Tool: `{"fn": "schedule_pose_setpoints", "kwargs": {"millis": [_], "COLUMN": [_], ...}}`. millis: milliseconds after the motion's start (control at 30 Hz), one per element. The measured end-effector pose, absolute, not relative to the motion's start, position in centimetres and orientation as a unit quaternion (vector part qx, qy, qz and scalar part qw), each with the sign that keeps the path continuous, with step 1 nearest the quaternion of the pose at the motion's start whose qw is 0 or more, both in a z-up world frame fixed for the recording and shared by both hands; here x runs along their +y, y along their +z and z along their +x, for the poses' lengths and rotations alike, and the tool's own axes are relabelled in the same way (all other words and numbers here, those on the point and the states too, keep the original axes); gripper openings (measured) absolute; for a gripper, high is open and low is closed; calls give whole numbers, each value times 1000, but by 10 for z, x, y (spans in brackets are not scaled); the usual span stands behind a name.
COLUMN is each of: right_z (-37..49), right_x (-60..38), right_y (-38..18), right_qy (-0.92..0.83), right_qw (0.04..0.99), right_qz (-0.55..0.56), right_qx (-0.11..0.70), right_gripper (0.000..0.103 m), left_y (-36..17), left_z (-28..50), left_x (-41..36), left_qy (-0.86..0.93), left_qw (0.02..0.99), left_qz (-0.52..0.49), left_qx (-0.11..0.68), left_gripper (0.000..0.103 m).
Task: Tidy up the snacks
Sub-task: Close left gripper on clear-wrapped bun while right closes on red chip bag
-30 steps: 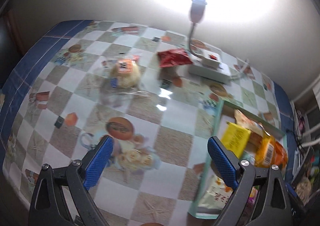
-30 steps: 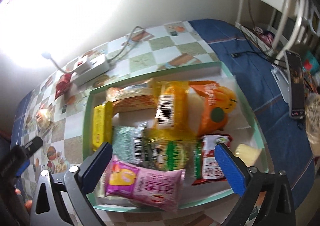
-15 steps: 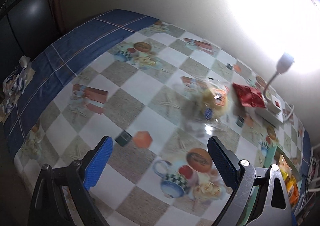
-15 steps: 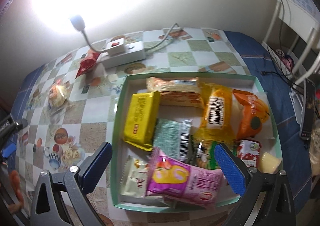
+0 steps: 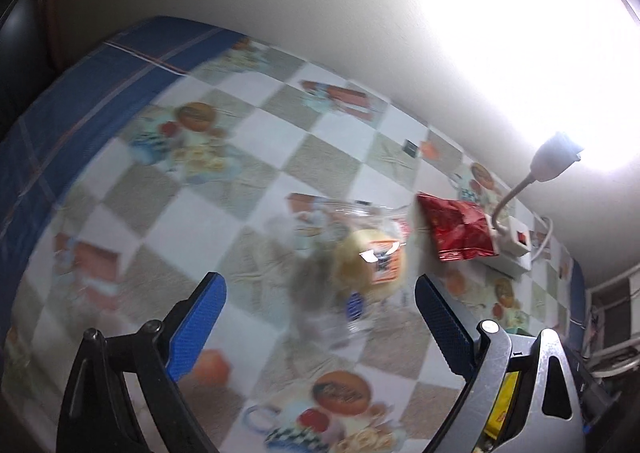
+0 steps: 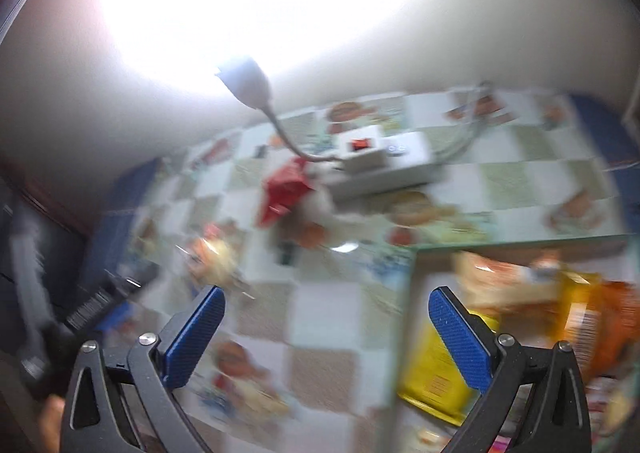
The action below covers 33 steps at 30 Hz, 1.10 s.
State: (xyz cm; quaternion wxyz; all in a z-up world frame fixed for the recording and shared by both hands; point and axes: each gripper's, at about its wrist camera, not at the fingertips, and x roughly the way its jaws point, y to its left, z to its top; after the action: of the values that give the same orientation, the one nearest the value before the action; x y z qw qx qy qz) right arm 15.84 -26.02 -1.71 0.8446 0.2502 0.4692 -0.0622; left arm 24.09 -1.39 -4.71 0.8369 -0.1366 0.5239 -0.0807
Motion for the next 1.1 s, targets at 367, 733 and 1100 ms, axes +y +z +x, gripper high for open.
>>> {"fn": "schedule_pose_setpoints", "kwargs": {"millis": [367, 733, 1100], "right_z": [253, 277, 265], "right_x": [-276, -278, -284], "right_y": [-89, -121, -122], "right_qy": [-36, -53, -47], "right_qw": [785, 762, 755], "right_qz": [415, 475, 498], "right_qx": [459, 437, 424], "right_gripper": [89, 66, 39], "left_y": [-98, -101, -97], "left_z": [276, 287, 282], "left_x": [-56, -56, -51], "left_qy": [-118, -107, -122], "left_qw": [817, 823, 825], "left_qz": [-94, -92, -100], "left_qx": [556, 550, 542], "left_gripper": [95, 86, 58]}}
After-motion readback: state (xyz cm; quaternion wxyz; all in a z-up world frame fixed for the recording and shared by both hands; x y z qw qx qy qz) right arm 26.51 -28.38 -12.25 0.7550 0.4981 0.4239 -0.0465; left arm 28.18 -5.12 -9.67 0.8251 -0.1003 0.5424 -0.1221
